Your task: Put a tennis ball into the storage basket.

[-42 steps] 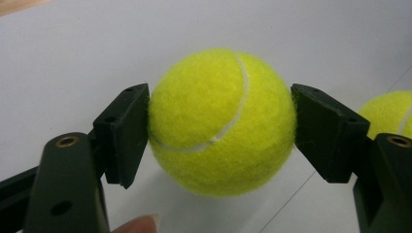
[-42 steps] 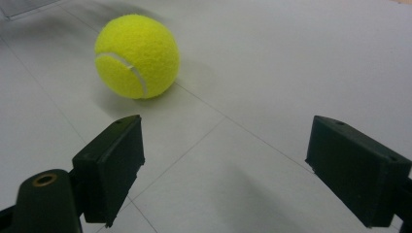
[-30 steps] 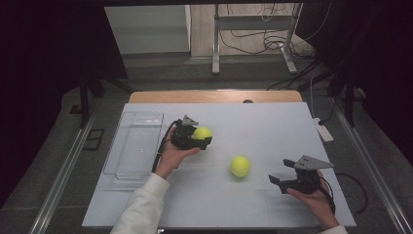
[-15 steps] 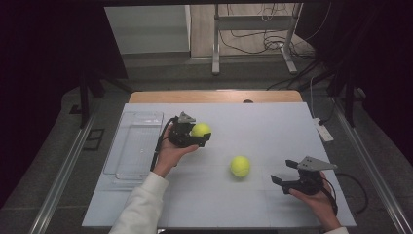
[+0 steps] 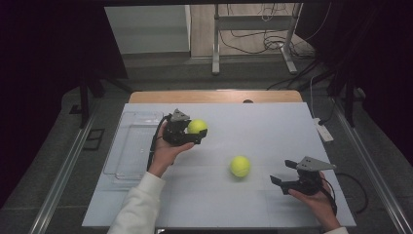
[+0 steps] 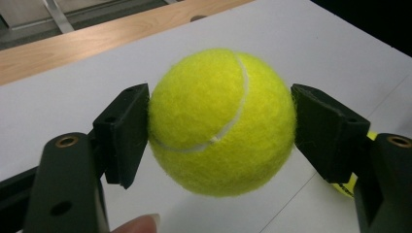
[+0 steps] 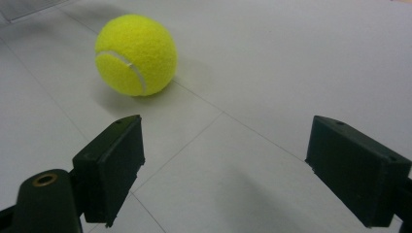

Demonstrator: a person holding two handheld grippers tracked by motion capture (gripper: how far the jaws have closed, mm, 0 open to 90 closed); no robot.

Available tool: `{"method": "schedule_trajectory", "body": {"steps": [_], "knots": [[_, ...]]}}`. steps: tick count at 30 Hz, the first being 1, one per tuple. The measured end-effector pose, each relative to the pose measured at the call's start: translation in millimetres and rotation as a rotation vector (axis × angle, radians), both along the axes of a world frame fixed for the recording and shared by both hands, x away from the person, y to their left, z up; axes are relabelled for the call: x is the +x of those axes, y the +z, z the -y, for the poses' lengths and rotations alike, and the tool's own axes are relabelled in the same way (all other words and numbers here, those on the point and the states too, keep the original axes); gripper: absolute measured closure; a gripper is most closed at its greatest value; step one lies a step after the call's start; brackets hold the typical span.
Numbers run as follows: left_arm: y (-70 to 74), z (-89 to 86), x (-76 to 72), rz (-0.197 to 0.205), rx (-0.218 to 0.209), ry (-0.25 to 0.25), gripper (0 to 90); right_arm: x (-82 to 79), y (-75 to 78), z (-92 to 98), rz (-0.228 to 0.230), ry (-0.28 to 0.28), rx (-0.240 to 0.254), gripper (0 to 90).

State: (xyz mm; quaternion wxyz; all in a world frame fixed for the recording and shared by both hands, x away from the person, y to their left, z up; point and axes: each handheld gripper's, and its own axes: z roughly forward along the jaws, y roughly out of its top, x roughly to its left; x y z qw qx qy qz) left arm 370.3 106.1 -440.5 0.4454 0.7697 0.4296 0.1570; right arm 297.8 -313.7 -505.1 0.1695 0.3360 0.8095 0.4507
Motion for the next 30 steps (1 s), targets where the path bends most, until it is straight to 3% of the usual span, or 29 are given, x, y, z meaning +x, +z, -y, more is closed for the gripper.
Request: {"method": "schedule_trajectory", "body": {"steps": [30], "knots": [[19.1, -21.8, -9.6, 0.074, -0.055, 0.048, 26.3, 1.1, -0.5, -1.3, -0.002, 0.003, -0.014, 14.1]]}}
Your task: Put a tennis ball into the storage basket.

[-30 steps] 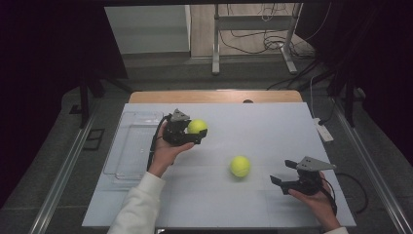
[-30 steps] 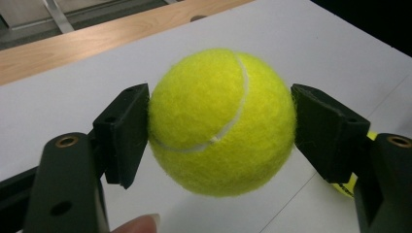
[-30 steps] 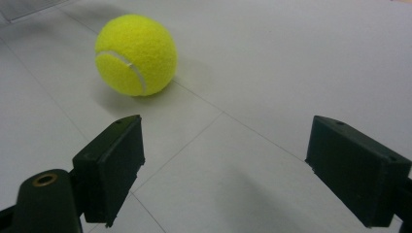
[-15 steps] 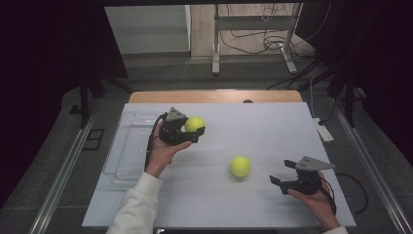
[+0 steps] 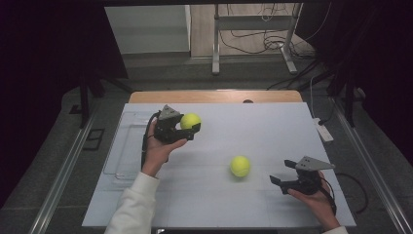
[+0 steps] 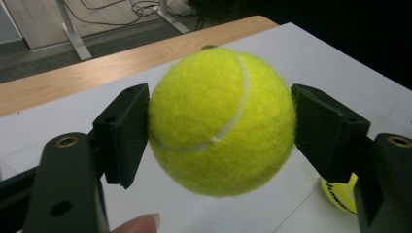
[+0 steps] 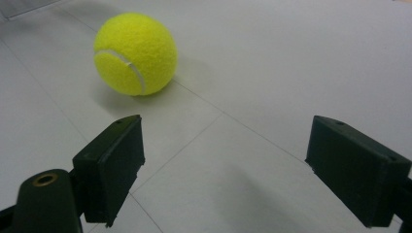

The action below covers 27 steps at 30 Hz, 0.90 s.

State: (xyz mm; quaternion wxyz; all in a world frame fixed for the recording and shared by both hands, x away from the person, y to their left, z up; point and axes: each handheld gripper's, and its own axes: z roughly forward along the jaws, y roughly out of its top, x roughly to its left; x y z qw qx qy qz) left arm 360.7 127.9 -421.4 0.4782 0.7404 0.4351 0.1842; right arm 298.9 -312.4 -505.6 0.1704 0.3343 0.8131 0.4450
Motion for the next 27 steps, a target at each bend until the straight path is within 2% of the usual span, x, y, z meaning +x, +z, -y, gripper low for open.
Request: {"method": "schedule_trajectory", "body": {"steps": [10, 27], "knots": [[10.4, -10.6, -5.5, 0.044, -0.031, 0.021, 26.3, -0.1, -0.1, 0.0, 0.0, -0.001, -0.002, 14.1], [17.3, -27.0, -8.6, 0.065, -0.066, 0.062, 26.4, -0.1, -0.1, 0.4, 0.001, -0.003, 0.006, 14.1]]}}
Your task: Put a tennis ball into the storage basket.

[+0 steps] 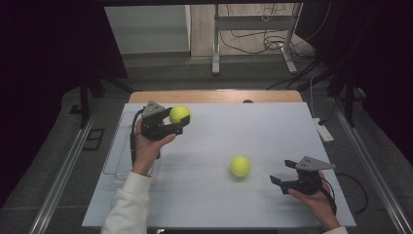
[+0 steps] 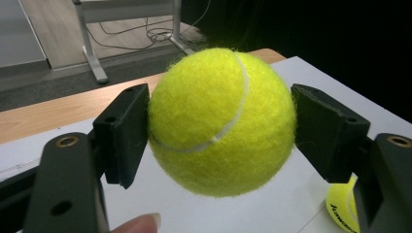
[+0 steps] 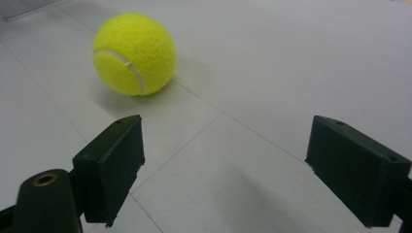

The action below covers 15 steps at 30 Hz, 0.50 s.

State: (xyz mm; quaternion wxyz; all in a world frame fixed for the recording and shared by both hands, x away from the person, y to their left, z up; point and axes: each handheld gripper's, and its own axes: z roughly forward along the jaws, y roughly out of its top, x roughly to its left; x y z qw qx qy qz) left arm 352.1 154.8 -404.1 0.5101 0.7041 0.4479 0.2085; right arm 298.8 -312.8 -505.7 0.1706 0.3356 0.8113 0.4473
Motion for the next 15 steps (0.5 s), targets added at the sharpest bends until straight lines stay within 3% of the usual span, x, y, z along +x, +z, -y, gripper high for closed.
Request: {"method": "schedule_trajectory", "body": {"steps": [15], "knots": [[1.4, -9.0, -0.8, 0.008, -0.004, 0.032, 26.4, 0.0, 0.2, 0.4, 0.002, -0.001, 0.005, 14.1]]}}
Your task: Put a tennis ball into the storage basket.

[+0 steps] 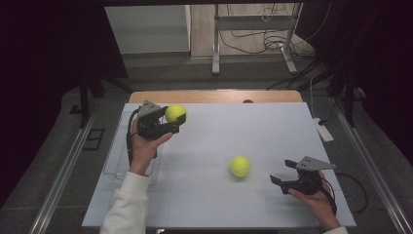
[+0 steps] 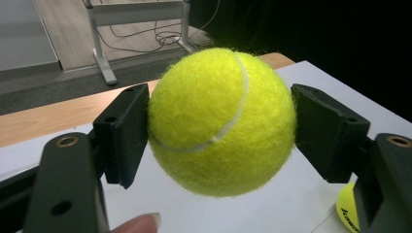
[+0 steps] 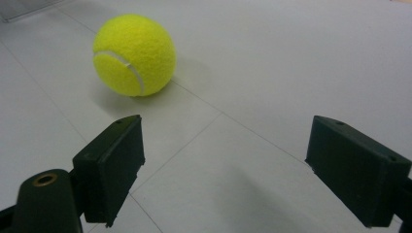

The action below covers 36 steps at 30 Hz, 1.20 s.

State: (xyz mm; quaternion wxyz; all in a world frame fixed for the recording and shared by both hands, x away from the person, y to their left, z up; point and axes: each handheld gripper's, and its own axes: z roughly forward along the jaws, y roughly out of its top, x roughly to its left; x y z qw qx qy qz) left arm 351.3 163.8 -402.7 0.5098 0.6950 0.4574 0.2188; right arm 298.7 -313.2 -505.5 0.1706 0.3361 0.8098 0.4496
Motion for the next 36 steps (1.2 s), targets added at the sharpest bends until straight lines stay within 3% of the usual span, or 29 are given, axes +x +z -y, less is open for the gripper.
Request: {"method": "schedule_trajectory", "body": {"steps": [36], "knots": [[2.0, -31.3, 0.3, 0.017, -0.027, 0.083, 26.4, -0.1, -0.1, -0.3, -0.001, -0.001, 0.001, 14.1]]}}
